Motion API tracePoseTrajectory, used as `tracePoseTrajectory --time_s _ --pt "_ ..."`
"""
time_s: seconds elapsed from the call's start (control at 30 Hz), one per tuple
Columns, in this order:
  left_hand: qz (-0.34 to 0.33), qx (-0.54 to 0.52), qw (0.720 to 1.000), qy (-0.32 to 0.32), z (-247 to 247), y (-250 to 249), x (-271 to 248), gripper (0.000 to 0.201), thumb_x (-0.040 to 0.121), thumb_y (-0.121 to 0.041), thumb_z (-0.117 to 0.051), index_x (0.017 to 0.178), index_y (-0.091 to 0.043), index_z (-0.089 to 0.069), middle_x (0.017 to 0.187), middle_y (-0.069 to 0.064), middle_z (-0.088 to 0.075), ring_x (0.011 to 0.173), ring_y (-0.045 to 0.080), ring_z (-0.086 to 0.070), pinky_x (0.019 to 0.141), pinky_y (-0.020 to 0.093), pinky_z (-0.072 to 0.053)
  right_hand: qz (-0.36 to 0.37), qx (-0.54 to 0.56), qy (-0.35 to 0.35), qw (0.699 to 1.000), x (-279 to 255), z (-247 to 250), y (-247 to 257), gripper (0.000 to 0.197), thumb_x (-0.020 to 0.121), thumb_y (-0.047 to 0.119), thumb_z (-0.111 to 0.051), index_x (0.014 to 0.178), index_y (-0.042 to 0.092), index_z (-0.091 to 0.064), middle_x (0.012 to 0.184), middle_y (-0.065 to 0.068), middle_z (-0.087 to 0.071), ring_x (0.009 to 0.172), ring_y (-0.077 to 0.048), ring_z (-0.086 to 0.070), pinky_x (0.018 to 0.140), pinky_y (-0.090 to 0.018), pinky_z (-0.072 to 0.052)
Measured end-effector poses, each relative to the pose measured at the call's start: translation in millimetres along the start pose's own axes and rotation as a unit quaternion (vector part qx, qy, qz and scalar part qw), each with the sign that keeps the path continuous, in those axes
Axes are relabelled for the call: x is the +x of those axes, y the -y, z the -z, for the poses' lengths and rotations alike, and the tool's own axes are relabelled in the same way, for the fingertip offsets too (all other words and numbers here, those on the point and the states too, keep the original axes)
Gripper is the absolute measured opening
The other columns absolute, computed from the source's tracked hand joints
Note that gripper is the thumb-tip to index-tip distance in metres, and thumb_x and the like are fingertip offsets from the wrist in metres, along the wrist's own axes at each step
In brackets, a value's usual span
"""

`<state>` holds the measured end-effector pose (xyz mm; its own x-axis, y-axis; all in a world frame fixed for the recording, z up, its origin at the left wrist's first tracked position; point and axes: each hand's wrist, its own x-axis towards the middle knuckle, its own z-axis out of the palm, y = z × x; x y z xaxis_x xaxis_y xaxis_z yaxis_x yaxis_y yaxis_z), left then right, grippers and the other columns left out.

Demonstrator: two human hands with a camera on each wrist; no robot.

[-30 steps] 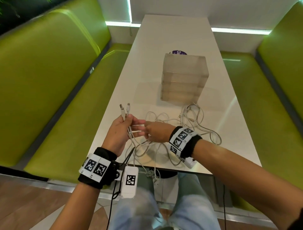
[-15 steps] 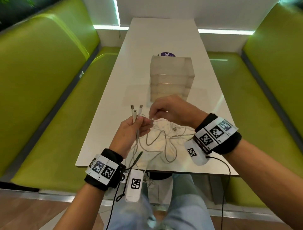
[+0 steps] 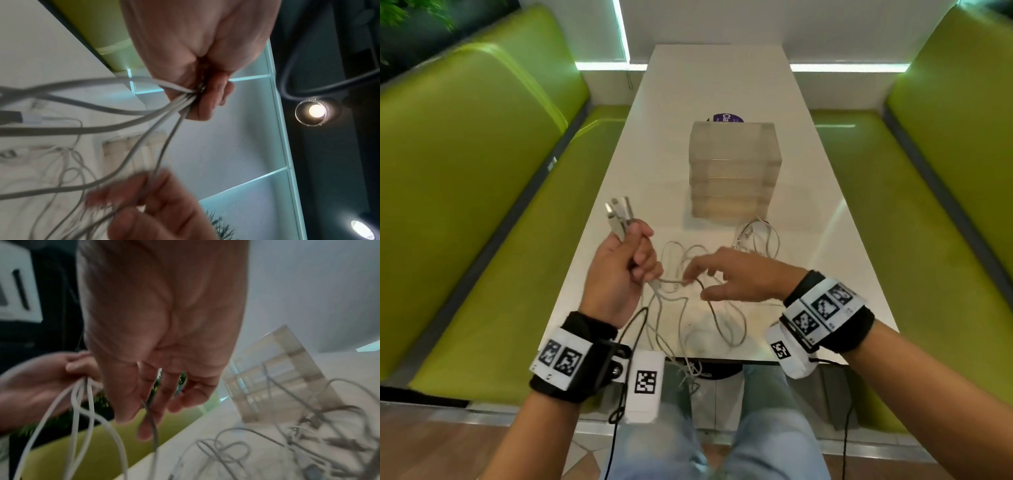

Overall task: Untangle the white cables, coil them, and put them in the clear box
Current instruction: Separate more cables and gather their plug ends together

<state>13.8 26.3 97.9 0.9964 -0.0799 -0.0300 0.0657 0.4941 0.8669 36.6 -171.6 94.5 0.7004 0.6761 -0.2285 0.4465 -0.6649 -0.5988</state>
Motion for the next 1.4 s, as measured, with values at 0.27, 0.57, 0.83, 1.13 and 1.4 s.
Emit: tracePoseTrajectory --time_s 0.27,0.57,0.83,1.13,1.4 --pt "-0.072 -0.008 0.991 -0.109 47.5 -34.2 1.5 0.028 0.101 -0.021 -0.037 0.078 -0.018 -0.053 0.05 -0.011 -0.035 0.041 0.003 -0.024 0.04 0.018 -0.018 -0.068 0.03 -0.03 0.997 -18.1 2.6 -30.4 0.013 0.097 0.023 -0.048 0.096 0.024 -0.061 0.074 0.014 -0.059 0.069 0.002 -0.053 0.066 -0.017 -0.037" --pt "0.018 0.218 0.976 0.007 0.6 22.2 -6.8 0.061 0.069 -0.066 -0.068 0.102 -0.015 -0.068 0.054 -0.01 -0.031 0.048 0.008 -0.024 0.045 0.024 -0.02 0.044 0.172 -0.189 0.966 -8.3 8.2 13.4 0.02 0.097 0.018 -0.051 0.089 0.01 -0.067 0.058 0.009 -0.05 0.055 -0.003 -0.046 0.06 -0.018 -0.039" --pt "0.019 0.126 0.99 -0.053 -28.3 21.1 3.0 0.026 0.095 -0.026 -0.053 0.073 -0.014 -0.06 0.042 -0.01 -0.029 0.04 0.008 -0.024 0.042 0.02 -0.023 0.043 0.117 -0.176 0.976 -2.2 -8.8 16.5 0.021 0.095 0.02 -0.053 0.084 0.007 -0.066 0.058 0.013 -0.049 0.055 0.003 -0.049 0.056 -0.012 -0.035" --pt "-0.112 -0.085 0.969 -0.203 35.9 -46.1 13.7 0.035 0.099 -0.029 -0.043 0.068 -0.017 -0.05 0.042 -0.012 -0.025 0.037 0.003 -0.018 0.039 0.017 -0.016 -0.047 0.028 -0.206 0.977 -8.8 12.9 -67.8 0.027 0.094 0.007 -0.047 0.077 0.017 -0.066 0.065 0.017 -0.055 0.062 0.004 -0.053 0.066 -0.017 -0.036" --pt "-0.093 -0.049 0.978 -0.179 25.1 -22.2 19.8 0.033 0.1 -0.032 -0.041 0.072 -0.016 -0.048 0.043 -0.012 -0.026 0.038 0.003 -0.02 0.039 0.018 -0.019 -0.051 0.112 -0.213 0.969 -2.1 3.6 -47.2 0.013 0.091 0.033 -0.058 0.097 0.022 -0.061 0.096 0.011 -0.065 0.09 0.001 -0.057 0.08 -0.019 -0.043"
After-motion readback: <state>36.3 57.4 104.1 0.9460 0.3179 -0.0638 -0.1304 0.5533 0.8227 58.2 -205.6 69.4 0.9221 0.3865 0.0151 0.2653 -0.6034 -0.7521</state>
